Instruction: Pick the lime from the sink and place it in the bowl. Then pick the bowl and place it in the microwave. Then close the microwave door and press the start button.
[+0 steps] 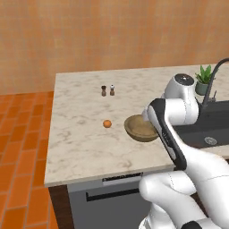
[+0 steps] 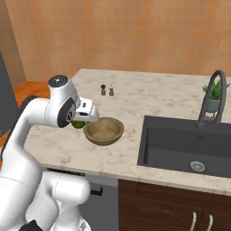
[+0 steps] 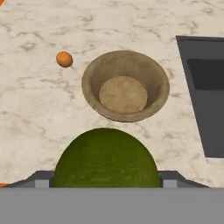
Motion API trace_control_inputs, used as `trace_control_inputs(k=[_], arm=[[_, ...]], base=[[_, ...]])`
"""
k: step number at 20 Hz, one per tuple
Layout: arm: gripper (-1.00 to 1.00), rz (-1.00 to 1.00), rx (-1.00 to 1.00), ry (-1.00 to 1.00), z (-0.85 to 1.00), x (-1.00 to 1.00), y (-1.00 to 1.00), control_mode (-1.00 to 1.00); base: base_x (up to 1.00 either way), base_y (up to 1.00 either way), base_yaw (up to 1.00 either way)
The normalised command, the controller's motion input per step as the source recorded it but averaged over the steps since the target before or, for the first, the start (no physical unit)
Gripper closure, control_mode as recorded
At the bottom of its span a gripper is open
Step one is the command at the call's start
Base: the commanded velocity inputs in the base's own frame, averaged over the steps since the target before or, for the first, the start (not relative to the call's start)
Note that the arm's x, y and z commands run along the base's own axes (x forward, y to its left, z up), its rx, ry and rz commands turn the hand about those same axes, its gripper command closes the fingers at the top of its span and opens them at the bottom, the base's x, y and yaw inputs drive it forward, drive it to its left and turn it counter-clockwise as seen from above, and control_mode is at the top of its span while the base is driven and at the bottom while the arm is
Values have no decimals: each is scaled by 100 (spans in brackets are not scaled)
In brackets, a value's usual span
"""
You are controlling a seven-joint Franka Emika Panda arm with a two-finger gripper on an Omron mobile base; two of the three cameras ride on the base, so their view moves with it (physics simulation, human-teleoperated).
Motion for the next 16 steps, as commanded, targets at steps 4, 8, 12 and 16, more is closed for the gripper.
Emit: trace_control_inputs(k=[4,8,12,16], arm=[[100,0,1,13,-56,83,-2,-100],[100,-2,0,8,-51,68,0,-100],[100,-4,0,8,-49,49,-7,-100],[100,0,0,4,-53,53,-19,-100]], base=[[0,0,0],[0,0,0],[0,0,0],[0,0,0]])
